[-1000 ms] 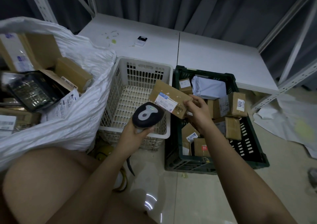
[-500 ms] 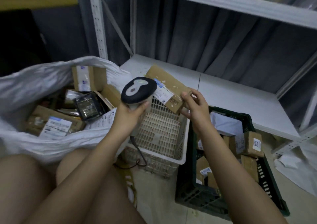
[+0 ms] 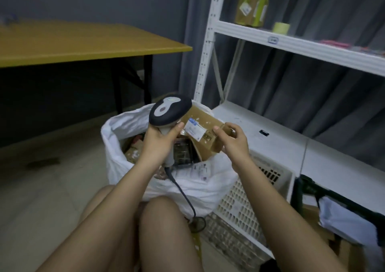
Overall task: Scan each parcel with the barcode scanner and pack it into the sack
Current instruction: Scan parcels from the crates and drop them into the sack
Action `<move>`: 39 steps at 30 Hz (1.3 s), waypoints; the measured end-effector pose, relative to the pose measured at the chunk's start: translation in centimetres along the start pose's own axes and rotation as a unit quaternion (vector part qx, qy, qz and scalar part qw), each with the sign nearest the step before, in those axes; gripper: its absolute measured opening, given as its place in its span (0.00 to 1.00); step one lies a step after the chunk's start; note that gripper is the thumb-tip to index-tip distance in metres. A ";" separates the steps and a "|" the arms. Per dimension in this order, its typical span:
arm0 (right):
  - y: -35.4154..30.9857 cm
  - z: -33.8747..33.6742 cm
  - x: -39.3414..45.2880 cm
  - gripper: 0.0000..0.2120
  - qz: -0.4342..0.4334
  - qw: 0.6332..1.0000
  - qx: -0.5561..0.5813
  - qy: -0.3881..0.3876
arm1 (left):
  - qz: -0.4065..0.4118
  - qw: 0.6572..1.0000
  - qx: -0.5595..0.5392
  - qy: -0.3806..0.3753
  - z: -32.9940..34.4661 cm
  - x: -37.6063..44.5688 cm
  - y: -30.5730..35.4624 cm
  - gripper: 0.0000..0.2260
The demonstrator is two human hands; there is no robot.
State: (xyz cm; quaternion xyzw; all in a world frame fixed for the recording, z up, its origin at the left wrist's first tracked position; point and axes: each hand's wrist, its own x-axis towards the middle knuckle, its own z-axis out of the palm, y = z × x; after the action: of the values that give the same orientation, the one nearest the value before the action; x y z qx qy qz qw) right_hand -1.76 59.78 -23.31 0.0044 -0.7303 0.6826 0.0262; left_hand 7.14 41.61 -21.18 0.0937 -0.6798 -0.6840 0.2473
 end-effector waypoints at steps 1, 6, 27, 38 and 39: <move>0.0 1.4 0.3 0.20 0.002 1.000 -0.009 -0.018 | -0.001 1.000 0.004 0.009 -1.0 0.4 -0.1 0.29; 0.9 6.5 1.9 0.19 0.004 0.983 -0.113 -0.143 | -0.005 0.999 0.037 0.038 -4.8 1.6 -0.5 0.24; 2.9 10.4 3.8 0.26 -0.116 0.926 -0.344 -0.099 | -0.017 0.998 0.041 0.042 -5.6 2.9 -2.1 0.23; 4.8 9.2 1.9 0.28 -0.045 0.862 -0.383 -0.331 | -0.033 0.999 0.022 0.029 -4.3 2.1 -2.6 0.24; 5.0 8.3 1.5 0.28 -0.068 0.887 -0.343 -0.301 | -0.037 0.999 0.022 0.021 -3.9 1.9 -2.5 0.24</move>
State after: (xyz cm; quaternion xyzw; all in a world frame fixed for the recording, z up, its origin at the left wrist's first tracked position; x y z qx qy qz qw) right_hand -3.72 51.92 -28.75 0.2497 -0.8896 0.3523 -0.1486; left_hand 6.79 37.11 -23.49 0.1386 -0.6855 -0.6755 0.2336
